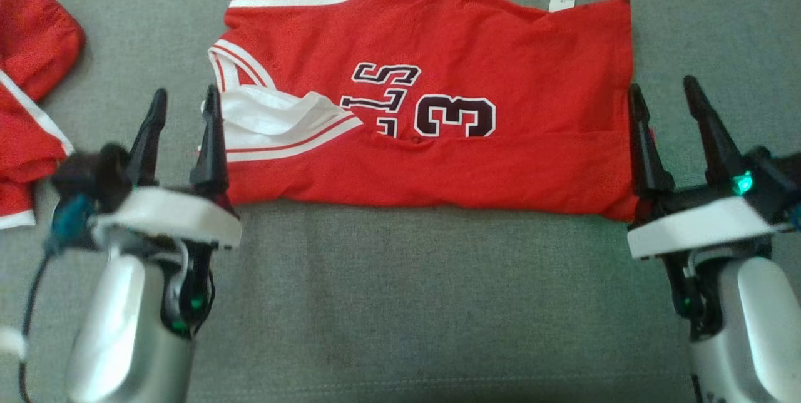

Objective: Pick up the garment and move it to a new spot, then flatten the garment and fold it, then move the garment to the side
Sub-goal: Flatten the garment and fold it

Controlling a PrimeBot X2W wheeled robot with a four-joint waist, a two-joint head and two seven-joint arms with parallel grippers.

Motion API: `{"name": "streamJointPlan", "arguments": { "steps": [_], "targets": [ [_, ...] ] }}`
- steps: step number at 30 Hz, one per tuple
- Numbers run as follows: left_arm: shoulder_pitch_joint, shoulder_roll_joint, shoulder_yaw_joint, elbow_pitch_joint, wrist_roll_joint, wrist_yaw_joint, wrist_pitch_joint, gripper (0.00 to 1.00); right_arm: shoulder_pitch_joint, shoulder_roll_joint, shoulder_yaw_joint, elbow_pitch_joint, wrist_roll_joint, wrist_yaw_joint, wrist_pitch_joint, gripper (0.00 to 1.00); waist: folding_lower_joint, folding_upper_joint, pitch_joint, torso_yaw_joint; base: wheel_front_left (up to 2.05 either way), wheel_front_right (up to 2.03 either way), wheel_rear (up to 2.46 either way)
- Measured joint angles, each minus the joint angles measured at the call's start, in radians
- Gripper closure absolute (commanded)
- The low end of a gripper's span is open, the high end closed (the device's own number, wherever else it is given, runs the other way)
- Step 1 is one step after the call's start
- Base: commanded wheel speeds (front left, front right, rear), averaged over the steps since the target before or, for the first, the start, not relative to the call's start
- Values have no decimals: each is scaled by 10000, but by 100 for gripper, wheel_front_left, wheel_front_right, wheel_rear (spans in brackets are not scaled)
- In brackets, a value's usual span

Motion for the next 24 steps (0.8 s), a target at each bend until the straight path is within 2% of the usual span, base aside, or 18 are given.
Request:
{"name": "streamJointPlan", "arguments": {
  "steps": [3, 7, 16, 24],
  "targets": [
    [635, 0, -10, -483, 468, 314, -711, 0, 392, 21, -46, -297, -470, 0, -736, 0, 0, 0, -182, 30, 0, 0, 0],
    [1313, 2, -132, -1087, 876, 380, -1089, 0, 1120, 115, -182, -476, -732, 0, -938, 0, 0, 0, -485, 103, 0, 0, 0],
    [2692, 27, -568, -1298, 1333, 529, -1197, 0, 2319, 477, -468, -945, -928, 0, -966, 0, -1, 0, -1027, 118, 0, 0, 0],
    [2850, 33, -656, -1053, 1369, 604, -1198, 0, 2817, 660, -568, -1147, -972, 0, -846, 0, -1, 0, -1295, 105, 0, 0, 0]
  ]
}}
